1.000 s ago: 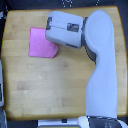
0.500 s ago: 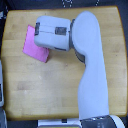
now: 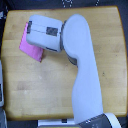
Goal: Folding a cloth
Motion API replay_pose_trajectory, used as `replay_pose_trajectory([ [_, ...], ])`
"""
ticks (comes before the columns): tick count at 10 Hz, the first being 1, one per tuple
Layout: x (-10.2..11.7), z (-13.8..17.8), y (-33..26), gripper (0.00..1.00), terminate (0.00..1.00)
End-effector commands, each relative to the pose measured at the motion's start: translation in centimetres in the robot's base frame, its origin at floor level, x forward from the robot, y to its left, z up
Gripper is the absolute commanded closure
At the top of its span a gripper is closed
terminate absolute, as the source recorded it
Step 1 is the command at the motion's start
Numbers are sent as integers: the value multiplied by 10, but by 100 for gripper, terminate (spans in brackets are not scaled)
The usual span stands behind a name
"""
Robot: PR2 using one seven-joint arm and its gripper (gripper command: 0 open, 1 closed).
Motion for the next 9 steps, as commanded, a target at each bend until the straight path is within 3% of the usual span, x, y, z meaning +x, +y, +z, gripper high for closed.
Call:
replay_pose_trajectory([
  [1, 66, 20, 58, 100, 0],
  [3, 88, 31, 105, 100, 0],
  [6, 67, -16, 122, 100, 0],
  [9, 47, -29, 135, 100, 0],
])
